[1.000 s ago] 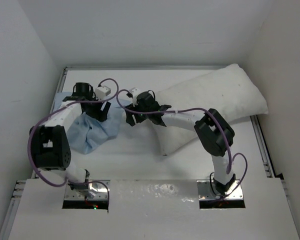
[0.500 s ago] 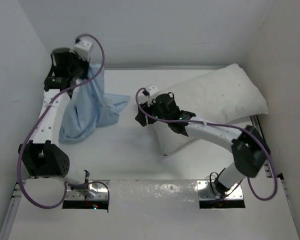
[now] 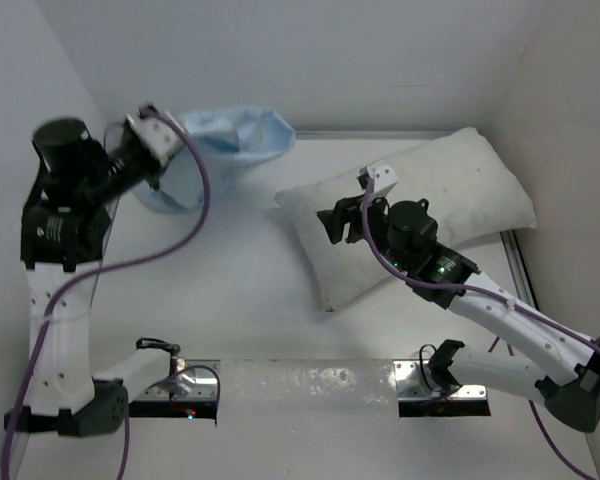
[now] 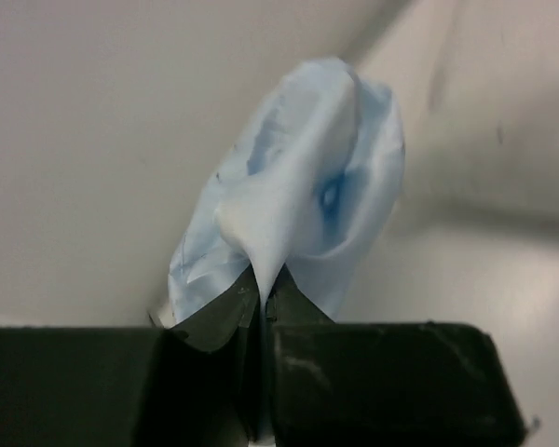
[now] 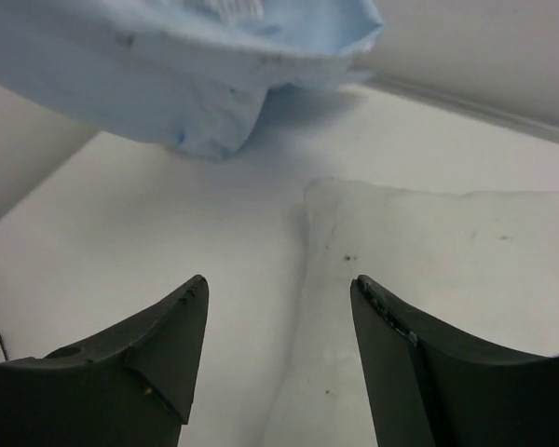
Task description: Put the pillow into the pillowcase
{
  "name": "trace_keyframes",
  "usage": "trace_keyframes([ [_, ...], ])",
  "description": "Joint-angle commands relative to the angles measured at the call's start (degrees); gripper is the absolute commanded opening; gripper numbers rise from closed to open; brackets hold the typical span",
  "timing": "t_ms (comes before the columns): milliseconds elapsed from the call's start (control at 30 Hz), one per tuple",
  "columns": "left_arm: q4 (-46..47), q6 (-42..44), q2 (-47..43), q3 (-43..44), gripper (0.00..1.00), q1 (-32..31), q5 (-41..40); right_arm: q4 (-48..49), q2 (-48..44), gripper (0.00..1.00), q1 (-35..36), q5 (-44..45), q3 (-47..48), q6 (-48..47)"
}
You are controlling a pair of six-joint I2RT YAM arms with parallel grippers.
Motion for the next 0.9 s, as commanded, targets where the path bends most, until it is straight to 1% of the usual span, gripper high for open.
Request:
trace_keyframes([
  [0,-15.3,15.5,-7.7,-18.1,0.03,0.1,-9.8,-6.0,4.7,0.63,0.2,-3.2,0.9,-1.9],
  [33,-14.5,15.9,-9.8,-29.0,0.05,0.4,-17.7,-7.2,7.2,0.64,0.3,-6.2,1.3,-1.6],
  [67,-13.4,16.9,-12.4,-33.9,0.08,1.6,-21.8,-7.6,8.4,0.65,0.4,-7.6,2.1,-1.2],
  [100,-13.7,17.6,-13.1,-38.5,0.27,2.4,-25.0,-7.9,9.8,0.65,0.7,-8.7,2.2,-1.0],
  [133,-14.5,18.5,-13.5,-46.2,0.42,2.7,-30.4,-8.0,12.5,0.66,1.6,-9.6,2.4,-0.7],
  [167,-17.1,19.7,-13.6,-49.3,0.59,4.7,-32.3,-8.2,14.0,0.67,2.3,-9.7,3.1,-1.0],
  [200,-18.3,19.8,-13.6,-54.3,0.73,4.8,-36.8,-8.6,15.6,0.70,3.8,-9.4,3.6,-1.4],
  [267,-19.8,19.2,-13.6,-56.7,0.76,5.0,-39.6,-10.7,20.5,0.72,5.3,-7.2,7.0,-2.1],
  [333,-17.6,15.1,-13.3,-53.4,0.78,5.4,-40.5,-11.7,23.5,0.71,5.8,-6.7,10.3,-1.3],
  [367,-16.8,11.7,-12.4,-48.4,0.81,5.3,-37.8,-11.6,26.0,0.68,5.8,-6.3,11.4,-0.5],
  [400,-15.8,9.6,-11.7,-45.9,0.83,5.3,-36.0,-10.6,27.1,0.63,5.9,-5.5,12.2,0.0],
  [433,-13.2,5.5,-10.0,-43.4,0.83,5.3,-34.1,-9.7,29.0,0.52,5.9,-2.8,13.2,0.3],
  [467,-11.7,3.6,-8.8,-40.5,0.82,5.3,-29.9,-9.0,30.0,0.47,5.8,-1.9,13.7,0.3],
  [533,-8.3,0.2,-5.1,-39.4,0.79,5.2,-25.1,-7.0,33.6,0.42,5.8,2.3,15.4,0.8],
  [567,-7.2,-0.8,-3.6,-40.0,0.79,5.1,-20.5,-6.9,35.1,0.42,5.8,3.2,16.2,1.2],
  [600,-4.7,-2.1,-2.2,-40.8,0.79,3.9,-18.8,-6.6,36.6,0.41,5.7,3.7,17.9,1.7],
  [633,-3.4,-3.9,0.9,-43.1,0.79,3.3,-17.6,-5.8,39.3,0.41,5.4,1.6,18.1,3.8],
  [700,0.8,-5.6,3.7,-46.0,0.79,-0.7,-18.9,-2.2,41.3,0.41,3.2,-2.4,17.8,7.8],
  [733,2.2,-7.2,6.1,-48.4,0.79,-1.4,-19.7,-0.3,43.5,0.42,2.4,-4.0,18.0,10.7],
  [800,5.6,-8.8,8.8,-50.8,0.82,-2.6,-20.9,-0.8,45.6,0.45,1.0,-2.6,20.2,12.1],
  [833,6.8,-9.2,9.7,-51.4,0.83,-2.8,-21.1,-0.8,47.2,0.50,0.3,-0.8,20.6,12.0],
  [867,9.3,-9.6,10.6,-51.8,0.83,-3.4,-21.6,0.7,47.6,0.51,-0.3,-0.9,20.2,12.0],
])
